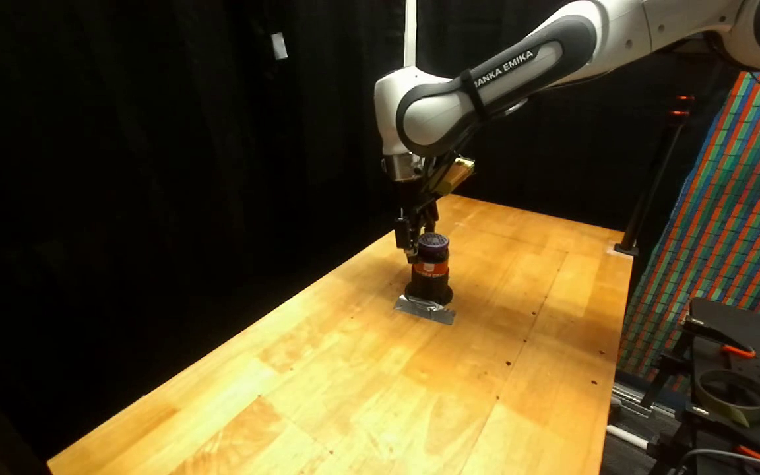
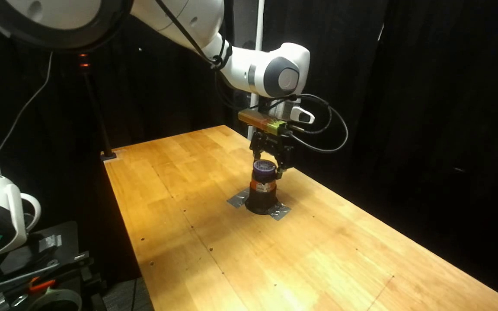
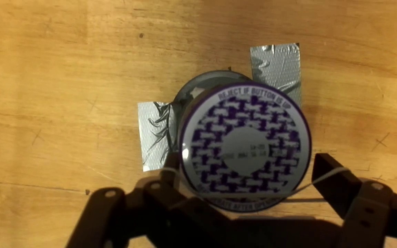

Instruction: Put the rubber band around the cup

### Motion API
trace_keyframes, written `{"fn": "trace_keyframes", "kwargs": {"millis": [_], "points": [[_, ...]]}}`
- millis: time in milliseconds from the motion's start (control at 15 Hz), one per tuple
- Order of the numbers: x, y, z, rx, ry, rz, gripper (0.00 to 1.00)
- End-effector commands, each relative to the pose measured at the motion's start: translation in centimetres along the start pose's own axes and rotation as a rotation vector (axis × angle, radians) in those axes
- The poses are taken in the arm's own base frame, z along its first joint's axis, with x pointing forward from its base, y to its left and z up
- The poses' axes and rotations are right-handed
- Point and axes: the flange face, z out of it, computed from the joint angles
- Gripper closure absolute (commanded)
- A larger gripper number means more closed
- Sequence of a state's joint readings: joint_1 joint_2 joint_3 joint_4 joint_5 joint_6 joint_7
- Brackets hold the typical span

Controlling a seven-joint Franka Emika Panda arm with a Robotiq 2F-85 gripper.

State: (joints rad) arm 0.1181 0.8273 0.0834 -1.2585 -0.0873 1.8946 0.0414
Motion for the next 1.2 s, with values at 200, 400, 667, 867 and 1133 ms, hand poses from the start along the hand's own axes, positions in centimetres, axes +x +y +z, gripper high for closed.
{"fn": "trace_keyframes", "kwargs": {"millis": [200, 400, 667, 867, 1133], "points": [[-1.6, -0.3, -1.2, -0.011, -0.078, -0.013, 0.0], [-2.8, -0.7, -0.7, -0.017, -0.129, -0.022, 0.0], [-4.4, -1.3, 0.1, -0.024, -0.134, -0.024, 0.0], [-6.7, -1.8, 0.3, -0.03, -0.112, -0.027, 0.0], [-9.5, -2.5, 0.8, -0.03, -0.049, -0.033, 0.0]]}}
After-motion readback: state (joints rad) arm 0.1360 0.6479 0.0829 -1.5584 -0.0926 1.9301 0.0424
